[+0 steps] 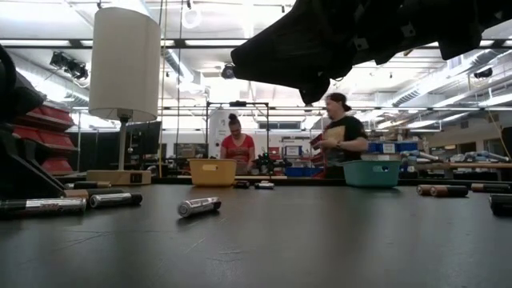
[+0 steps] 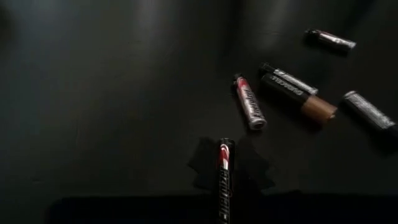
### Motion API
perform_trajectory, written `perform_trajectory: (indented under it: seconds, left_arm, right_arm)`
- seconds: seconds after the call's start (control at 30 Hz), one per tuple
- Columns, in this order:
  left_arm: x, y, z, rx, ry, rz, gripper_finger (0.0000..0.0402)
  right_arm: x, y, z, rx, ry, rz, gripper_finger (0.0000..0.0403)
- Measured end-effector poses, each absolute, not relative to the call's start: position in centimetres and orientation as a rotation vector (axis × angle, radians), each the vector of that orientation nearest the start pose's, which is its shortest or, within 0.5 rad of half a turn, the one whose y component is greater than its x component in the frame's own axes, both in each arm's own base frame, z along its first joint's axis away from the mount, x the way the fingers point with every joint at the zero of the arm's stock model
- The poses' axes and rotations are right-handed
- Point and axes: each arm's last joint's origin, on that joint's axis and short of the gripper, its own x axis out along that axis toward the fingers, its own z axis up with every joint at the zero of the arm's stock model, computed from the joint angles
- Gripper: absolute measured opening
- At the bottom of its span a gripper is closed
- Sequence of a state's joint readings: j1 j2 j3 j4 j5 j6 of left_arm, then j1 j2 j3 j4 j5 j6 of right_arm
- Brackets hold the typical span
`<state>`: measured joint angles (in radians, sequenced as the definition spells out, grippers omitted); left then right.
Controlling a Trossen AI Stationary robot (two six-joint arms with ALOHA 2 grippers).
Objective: Sort batteries
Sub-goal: Put the silver battery into the yellow bin
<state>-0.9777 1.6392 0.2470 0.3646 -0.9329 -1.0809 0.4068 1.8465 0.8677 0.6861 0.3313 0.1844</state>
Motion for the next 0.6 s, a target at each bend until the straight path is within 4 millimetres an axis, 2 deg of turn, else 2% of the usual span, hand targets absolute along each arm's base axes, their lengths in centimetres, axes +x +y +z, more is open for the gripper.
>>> perform_trajectory:
  seconds: [0.37, 0.53, 0.6]
  left_arm:
    - [12.1, -14.0, 6.9, -0.201, 0.503, 0.251, 0.0027]
    - [12.6, -14.5, 8.5, -0.123, 0.476, 0.197, 0.0027]
    - [13.1, -14.1, 9.3, -0.086, 0.425, 0.237, 0.0027]
  right_arm:
    - [34.3, 13.7, 16.0, 0.083, 0.285, 0.044, 0.0135]
    - [34.3, 13.7, 15.9, 0.076, 0.289, 0.024, 0.0135]
    - [34.2, 13.6, 15.8, 0.060, 0.295, -0.008, 0.0135]
